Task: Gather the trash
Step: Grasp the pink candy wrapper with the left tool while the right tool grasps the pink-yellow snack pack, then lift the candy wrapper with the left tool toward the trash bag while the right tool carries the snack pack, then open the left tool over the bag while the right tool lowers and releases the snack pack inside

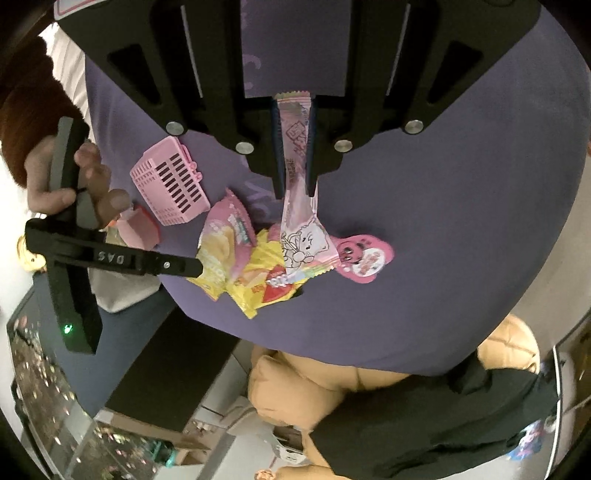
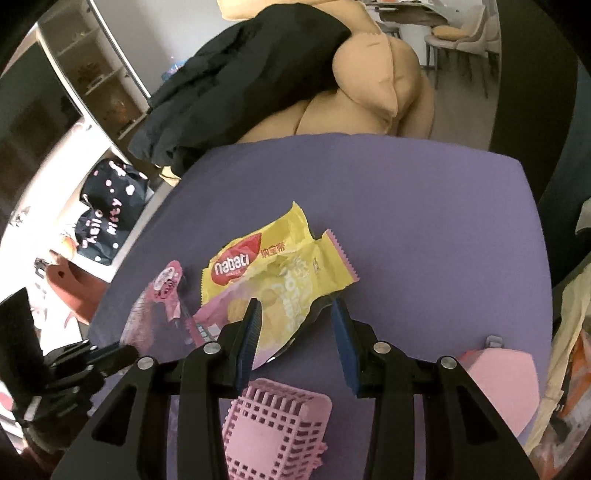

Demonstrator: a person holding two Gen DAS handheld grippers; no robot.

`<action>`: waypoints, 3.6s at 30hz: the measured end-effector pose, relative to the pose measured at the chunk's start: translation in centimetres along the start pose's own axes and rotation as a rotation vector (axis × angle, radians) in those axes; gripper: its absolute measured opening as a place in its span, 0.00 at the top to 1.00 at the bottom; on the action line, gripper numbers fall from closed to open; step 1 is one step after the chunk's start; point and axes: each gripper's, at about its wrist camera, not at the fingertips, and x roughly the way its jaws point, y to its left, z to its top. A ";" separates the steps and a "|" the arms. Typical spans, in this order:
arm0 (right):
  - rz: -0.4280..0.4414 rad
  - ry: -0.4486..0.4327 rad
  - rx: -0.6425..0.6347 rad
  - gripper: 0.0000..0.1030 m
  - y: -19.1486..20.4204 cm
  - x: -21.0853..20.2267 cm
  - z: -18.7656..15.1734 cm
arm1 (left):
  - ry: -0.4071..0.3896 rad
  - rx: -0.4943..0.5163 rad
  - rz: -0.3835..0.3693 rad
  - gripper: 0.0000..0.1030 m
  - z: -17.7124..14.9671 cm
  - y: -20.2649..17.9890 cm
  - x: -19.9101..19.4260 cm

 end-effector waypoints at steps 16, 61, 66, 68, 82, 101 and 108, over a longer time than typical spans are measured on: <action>0.036 -0.026 -0.172 0.95 3.1 -0.5 -0.6 | 0.026 -0.040 -0.040 0.73 -1.4 1.2 0.2; 0.044 -0.202 -0.231 0.95 3.3 -10.6 -1.3 | 0.102 -0.029 0.042 0.74 0.1 -0.5 2.8; 0.017 -0.250 -0.228 0.95 1.4 -13.2 -2.2 | 0.110 0.015 0.111 0.86 0.2 -1.6 2.8; 0.013 -0.277 -0.215 0.95 0.3 -14.4 -2.6 | 0.099 0.020 0.119 0.88 0.4 -2.1 2.2; -0.125 -0.500 -0.143 0.95 -8.0 -25.0 -6.7 | -0.237 0.180 -0.053 0.89 6.6 -17.2 -5.3; -0.377 -0.589 0.046 0.95 -22.0 -32.0 -11.7 | 0.037 0.358 -0.281 0.88 4.8 -33.2 8.7; -0.367 -0.557 0.094 0.95 -24.2 -30.5 -12.3 | 0.156 0.299 -0.299 0.86 4.1 -34.6 14.7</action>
